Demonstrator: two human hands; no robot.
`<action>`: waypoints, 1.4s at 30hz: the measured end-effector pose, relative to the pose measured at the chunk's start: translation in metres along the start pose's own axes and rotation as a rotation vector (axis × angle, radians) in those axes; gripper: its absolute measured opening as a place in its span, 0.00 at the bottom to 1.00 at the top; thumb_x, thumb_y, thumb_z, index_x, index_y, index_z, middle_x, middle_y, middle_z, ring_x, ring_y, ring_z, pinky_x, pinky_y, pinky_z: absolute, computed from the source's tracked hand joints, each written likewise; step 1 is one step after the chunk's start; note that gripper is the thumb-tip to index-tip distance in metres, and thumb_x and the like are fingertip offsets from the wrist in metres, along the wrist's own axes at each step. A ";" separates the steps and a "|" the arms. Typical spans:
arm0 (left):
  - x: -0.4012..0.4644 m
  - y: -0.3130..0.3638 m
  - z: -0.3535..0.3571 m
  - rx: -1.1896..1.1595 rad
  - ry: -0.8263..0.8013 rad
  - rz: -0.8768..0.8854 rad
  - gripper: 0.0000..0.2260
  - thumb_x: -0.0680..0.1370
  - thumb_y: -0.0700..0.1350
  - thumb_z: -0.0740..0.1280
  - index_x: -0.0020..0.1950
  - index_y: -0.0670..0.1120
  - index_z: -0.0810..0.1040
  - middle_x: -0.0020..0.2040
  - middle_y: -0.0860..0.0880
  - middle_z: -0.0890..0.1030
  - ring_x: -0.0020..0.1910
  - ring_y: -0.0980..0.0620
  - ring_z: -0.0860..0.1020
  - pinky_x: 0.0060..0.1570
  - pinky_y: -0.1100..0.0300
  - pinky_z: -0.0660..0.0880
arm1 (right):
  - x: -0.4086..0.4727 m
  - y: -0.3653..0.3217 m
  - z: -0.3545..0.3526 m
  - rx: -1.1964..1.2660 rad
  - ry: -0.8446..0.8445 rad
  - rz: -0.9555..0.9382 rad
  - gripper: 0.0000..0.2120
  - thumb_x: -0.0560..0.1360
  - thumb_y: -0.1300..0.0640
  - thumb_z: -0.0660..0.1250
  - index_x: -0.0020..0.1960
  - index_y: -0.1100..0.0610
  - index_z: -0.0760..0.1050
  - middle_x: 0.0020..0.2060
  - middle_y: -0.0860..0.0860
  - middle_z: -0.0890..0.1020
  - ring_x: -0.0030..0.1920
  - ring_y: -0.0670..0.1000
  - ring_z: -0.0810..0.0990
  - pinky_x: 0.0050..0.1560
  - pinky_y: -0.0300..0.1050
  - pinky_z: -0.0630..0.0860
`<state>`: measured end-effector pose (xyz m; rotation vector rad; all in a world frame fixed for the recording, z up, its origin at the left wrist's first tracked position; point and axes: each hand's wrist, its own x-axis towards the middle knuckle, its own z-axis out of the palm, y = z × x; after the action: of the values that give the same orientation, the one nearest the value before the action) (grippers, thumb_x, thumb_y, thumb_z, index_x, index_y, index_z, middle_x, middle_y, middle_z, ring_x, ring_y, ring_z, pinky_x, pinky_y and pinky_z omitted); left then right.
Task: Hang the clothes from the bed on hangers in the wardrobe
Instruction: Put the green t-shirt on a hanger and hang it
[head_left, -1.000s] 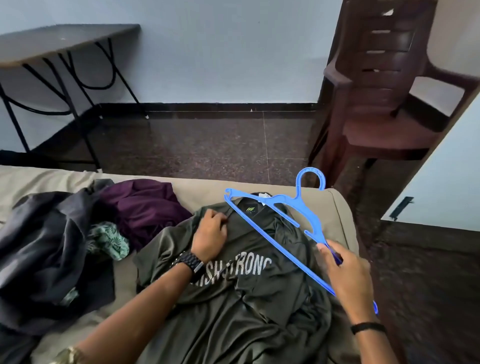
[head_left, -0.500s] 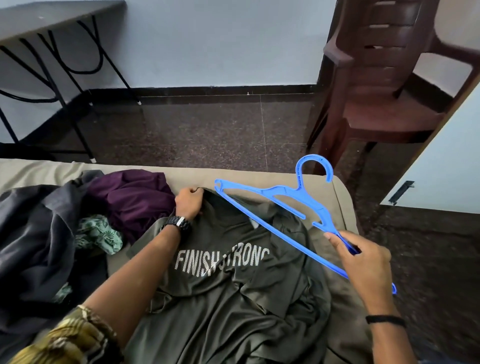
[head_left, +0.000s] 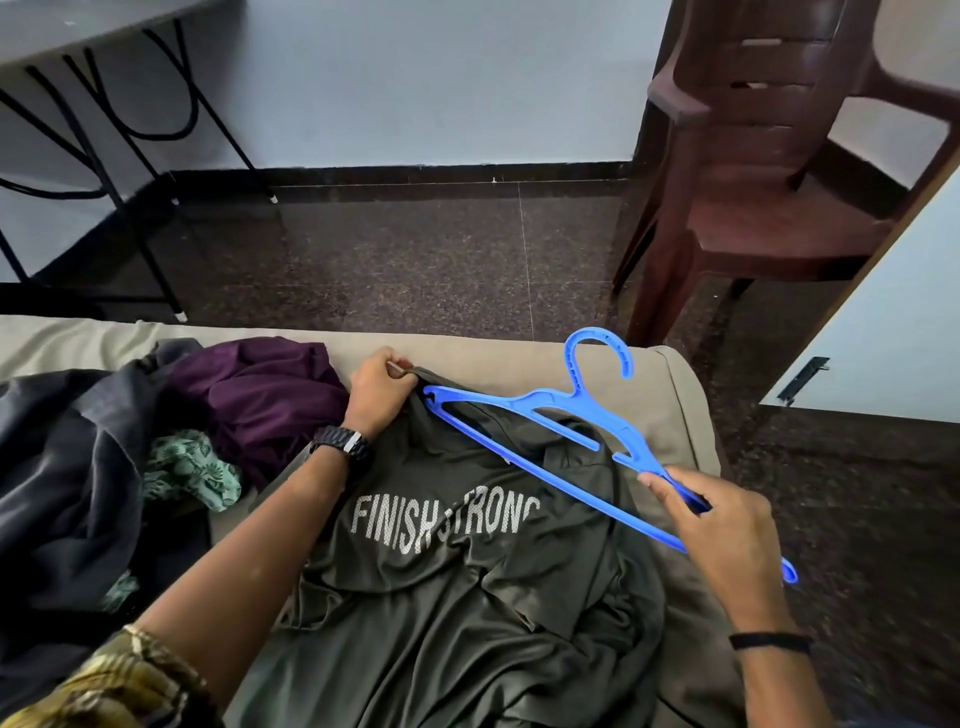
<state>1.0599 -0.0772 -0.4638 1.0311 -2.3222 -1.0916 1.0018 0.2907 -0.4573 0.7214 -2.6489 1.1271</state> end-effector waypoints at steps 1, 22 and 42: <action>0.000 0.002 -0.001 0.021 -0.046 0.055 0.05 0.73 0.37 0.69 0.44 0.46 0.75 0.33 0.53 0.75 0.38 0.52 0.74 0.44 0.61 0.70 | 0.001 -0.001 0.001 0.001 -0.005 0.001 0.04 0.70 0.54 0.75 0.44 0.53 0.84 0.29 0.48 0.80 0.29 0.53 0.74 0.32 0.51 0.75; -0.012 0.028 -0.059 0.111 -0.606 0.277 0.09 0.74 0.29 0.68 0.52 0.37 0.79 0.49 0.43 0.82 0.47 0.50 0.79 0.51 0.62 0.75 | 0.059 -0.020 0.028 0.192 -0.216 0.005 0.17 0.68 0.38 0.68 0.38 0.51 0.82 0.28 0.57 0.71 0.29 0.46 0.63 0.31 0.45 0.63; -0.013 0.038 -0.058 0.101 -0.388 0.494 0.03 0.80 0.46 0.64 0.50 0.49 0.77 0.37 0.40 0.74 0.39 0.50 0.71 0.48 0.45 0.73 | 0.032 -0.104 0.087 0.008 -0.285 -0.285 0.13 0.75 0.64 0.62 0.57 0.56 0.79 0.49 0.55 0.78 0.50 0.57 0.78 0.52 0.53 0.74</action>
<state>1.0855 -0.0803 -0.3976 0.2450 -2.7468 -1.0422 1.0285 0.1546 -0.4421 1.3004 -2.6429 1.0222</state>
